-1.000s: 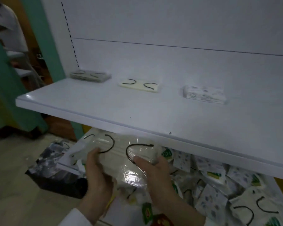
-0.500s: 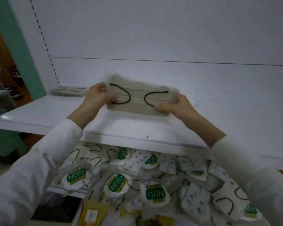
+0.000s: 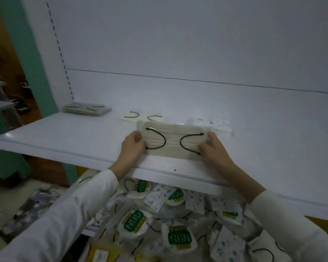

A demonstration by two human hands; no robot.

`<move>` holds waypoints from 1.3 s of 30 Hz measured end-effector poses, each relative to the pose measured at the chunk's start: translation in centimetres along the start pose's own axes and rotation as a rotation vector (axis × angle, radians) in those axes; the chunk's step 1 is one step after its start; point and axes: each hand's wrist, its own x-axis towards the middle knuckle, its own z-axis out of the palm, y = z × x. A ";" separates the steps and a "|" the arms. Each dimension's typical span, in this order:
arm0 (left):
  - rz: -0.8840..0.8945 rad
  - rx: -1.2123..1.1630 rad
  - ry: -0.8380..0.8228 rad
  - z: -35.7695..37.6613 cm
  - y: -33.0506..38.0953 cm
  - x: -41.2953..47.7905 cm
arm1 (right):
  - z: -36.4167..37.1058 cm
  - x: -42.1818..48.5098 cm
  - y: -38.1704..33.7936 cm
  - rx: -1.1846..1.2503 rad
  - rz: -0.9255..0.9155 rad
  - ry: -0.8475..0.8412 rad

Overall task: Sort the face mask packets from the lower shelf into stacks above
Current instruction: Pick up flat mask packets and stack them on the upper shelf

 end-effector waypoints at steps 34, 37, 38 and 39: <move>-0.172 -0.029 0.049 -35.7 -13.9 24.7 | 34.0 15.2 -15.1 0.002 0.153 -0.021; -0.150 0.002 0.077 -34.6 -14.4 29.2 | 35.0 20.0 -15.2 -0.009 0.171 0.064; -0.153 0.003 0.091 -34.3 -14.5 30.6 | 35.4 21.5 -15.2 0.011 0.188 0.068; -0.155 0.007 0.103 -33.9 -14.8 32.0 | 35.9 22.7 -15.1 0.031 0.207 0.064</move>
